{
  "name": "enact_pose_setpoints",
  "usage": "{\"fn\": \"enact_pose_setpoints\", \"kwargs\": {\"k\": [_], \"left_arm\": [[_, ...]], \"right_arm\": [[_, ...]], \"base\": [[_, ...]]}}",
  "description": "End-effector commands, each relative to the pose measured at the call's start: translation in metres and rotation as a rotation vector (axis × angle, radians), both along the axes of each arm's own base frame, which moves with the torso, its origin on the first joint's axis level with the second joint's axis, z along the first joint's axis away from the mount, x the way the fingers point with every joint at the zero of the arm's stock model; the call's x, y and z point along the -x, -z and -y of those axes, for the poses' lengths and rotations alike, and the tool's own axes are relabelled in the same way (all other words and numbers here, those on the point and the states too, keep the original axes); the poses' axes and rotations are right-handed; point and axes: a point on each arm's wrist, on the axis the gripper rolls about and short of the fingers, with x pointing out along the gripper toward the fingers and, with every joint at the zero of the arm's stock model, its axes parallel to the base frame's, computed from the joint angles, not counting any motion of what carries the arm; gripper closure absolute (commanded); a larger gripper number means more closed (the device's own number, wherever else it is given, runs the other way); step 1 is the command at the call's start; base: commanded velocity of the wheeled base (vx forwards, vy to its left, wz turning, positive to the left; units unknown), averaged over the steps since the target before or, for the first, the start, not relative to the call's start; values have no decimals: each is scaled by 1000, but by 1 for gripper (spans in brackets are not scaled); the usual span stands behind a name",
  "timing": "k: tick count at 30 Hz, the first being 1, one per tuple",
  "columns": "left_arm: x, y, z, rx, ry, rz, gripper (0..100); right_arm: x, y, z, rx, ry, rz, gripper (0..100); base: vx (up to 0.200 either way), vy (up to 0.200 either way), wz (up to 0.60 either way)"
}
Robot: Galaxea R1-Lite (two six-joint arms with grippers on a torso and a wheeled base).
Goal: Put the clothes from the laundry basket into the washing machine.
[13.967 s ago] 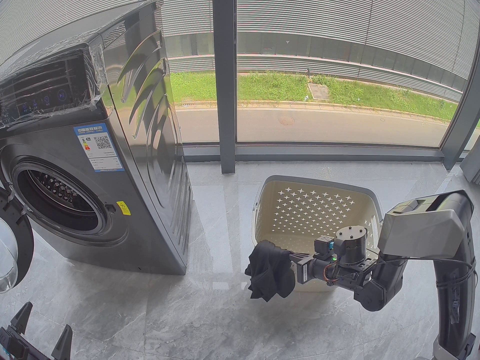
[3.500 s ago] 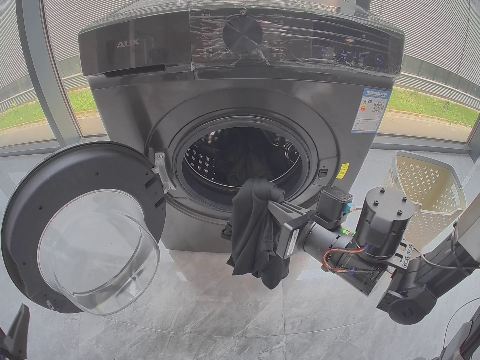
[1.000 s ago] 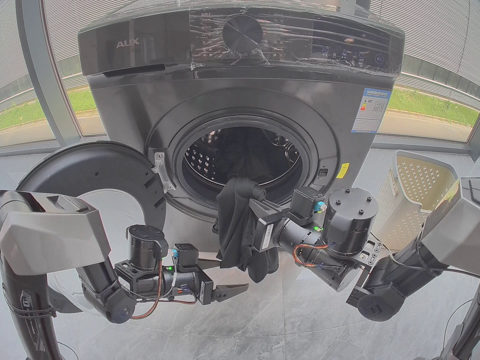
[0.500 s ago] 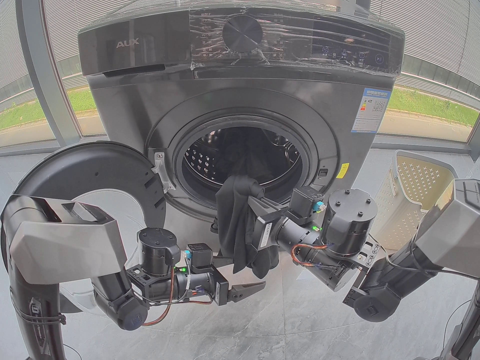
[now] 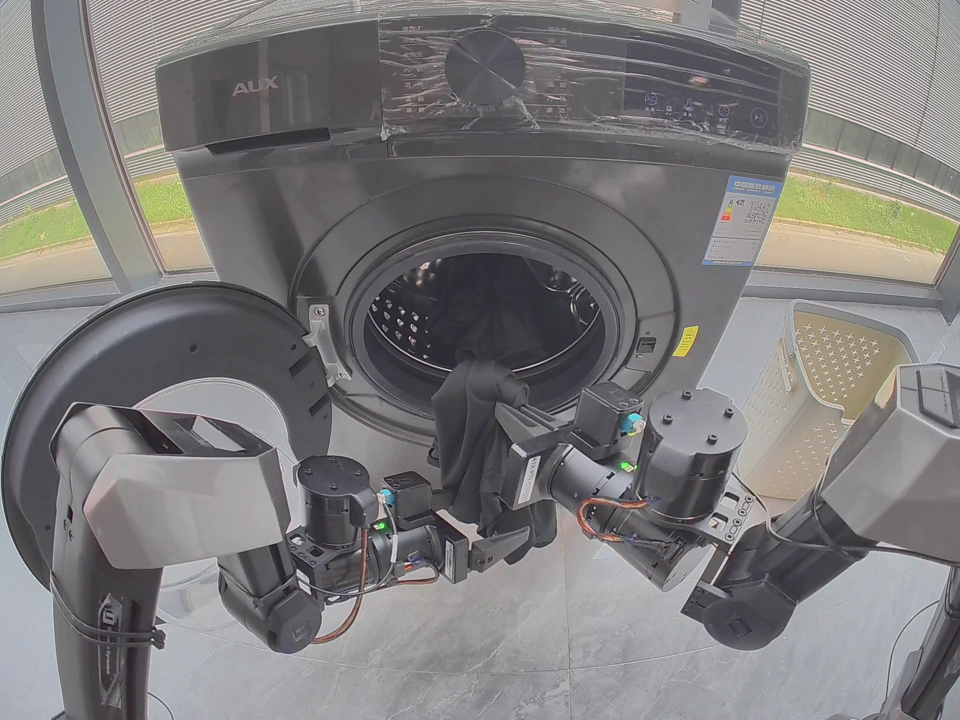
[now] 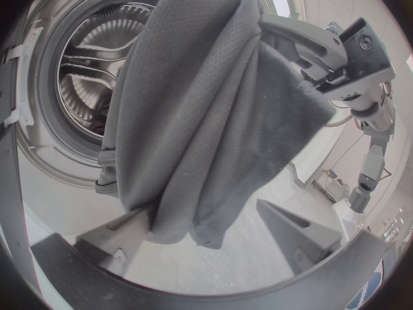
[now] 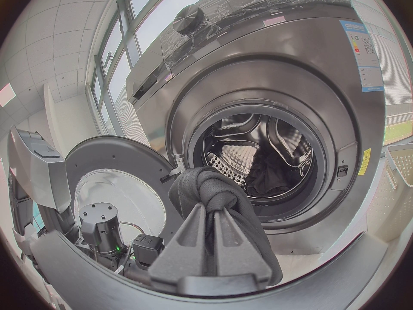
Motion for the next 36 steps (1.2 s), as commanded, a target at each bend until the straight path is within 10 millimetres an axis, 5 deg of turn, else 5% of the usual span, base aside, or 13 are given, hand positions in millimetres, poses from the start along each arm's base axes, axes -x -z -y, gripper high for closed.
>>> {"fn": "enact_pose_setpoints", "kwargs": {"k": [1, 11, 21, 22, 28, 36], "left_arm": [[-3, 3, 1, 0, -7, 1, 100], [6, -6, -2, 6, -15, 36, 100], [74, -37, -26, -58, 69, 9, 100], [77, -36, -28, -78, 76, 24, 100], [65, -48, -26, -55, 48, 100, 100], [24, -80, -37, 64, -155, 199, 100]], "right_arm": [[2, 0, -2, 1, -5, -1, 100], [-2, 4, 0, 8, 9, -7, 100], [-12, 18, 1, 0, 27, 6, 100], [-12, 18, 2, 1, 29, 5, 0], [-16, 23, 9, 21, 52, -16, 0], [-27, 38, 25, 72, 103, -54, 0]], "base": [[0, 0, 0], [0, 0, 0], [0, 0, 0], [0, 0, 0], [0, 0, 0], [0, 0, 0]]}}
